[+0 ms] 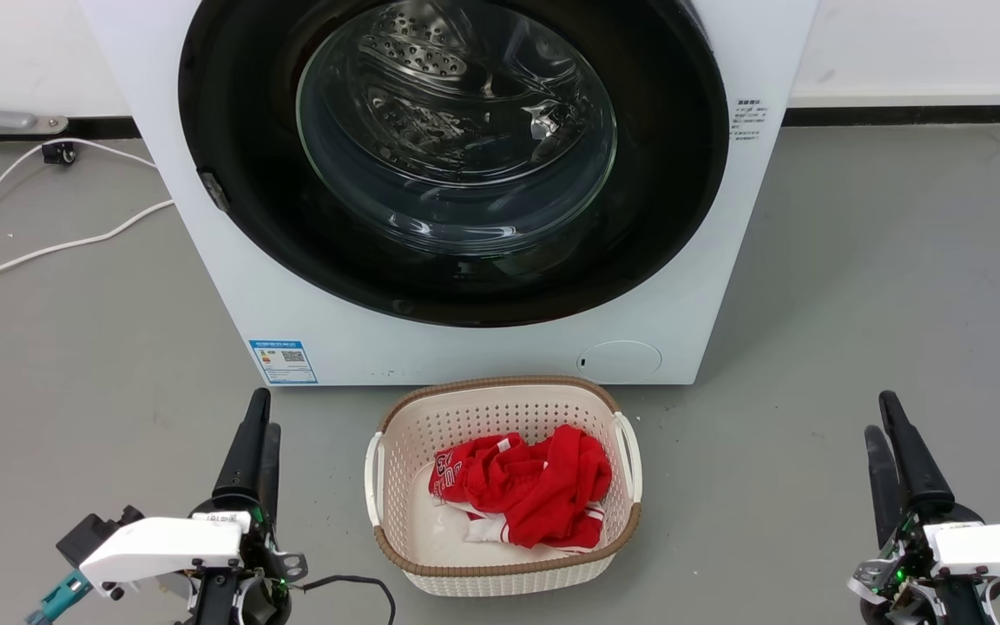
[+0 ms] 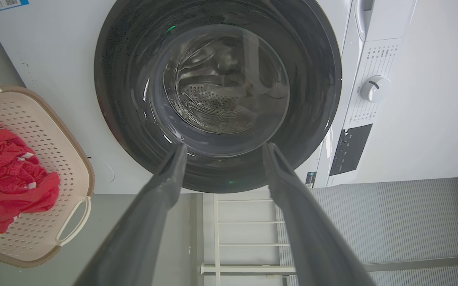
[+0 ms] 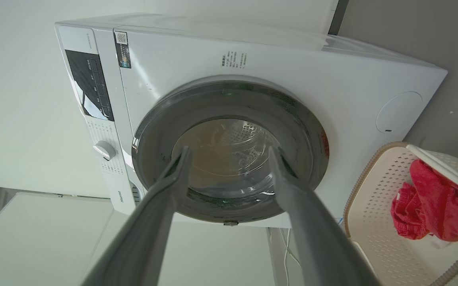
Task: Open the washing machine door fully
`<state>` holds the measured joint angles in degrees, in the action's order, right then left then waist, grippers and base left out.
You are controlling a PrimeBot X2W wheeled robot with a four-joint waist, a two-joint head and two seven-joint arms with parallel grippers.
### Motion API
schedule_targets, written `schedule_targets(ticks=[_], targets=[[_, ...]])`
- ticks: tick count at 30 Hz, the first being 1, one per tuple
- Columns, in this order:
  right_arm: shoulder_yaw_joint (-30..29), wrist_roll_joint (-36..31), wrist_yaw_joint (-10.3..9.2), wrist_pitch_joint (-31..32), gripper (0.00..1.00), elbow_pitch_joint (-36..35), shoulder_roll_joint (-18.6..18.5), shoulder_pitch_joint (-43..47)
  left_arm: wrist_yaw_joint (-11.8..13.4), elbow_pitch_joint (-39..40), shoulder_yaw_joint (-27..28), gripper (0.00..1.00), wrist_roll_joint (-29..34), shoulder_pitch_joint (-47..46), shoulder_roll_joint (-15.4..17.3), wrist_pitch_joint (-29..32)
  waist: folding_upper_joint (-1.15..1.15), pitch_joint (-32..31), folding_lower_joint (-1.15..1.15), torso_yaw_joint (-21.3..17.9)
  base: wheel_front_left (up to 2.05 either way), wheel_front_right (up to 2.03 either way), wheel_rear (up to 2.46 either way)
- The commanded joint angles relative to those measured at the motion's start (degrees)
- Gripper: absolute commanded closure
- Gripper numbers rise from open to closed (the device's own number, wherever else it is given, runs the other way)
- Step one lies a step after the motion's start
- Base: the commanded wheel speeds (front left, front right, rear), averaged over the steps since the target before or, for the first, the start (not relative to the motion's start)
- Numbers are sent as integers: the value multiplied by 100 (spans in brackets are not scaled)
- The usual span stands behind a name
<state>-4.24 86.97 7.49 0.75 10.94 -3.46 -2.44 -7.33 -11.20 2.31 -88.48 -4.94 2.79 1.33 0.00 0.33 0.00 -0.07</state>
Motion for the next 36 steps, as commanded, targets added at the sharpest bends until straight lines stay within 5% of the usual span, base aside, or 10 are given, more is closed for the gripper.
schedule_targets(ticks=[1,29,36], targets=[[-7,-234,1,-61,0,-182,-11,-63,-9,176,-12,0,150,-161,18,-61,0,4,0,1,0,0,0],[153,-4699,1,-660,0,-1172,18,276,93,1008,-151,0,4308,24,17,-687,0,20,0,22,0,0,0],[187,-5366,1,-643,0,-1330,23,404,162,1084,-268,0,5057,87,17,-809,0,0,0,48,0,0,0]])
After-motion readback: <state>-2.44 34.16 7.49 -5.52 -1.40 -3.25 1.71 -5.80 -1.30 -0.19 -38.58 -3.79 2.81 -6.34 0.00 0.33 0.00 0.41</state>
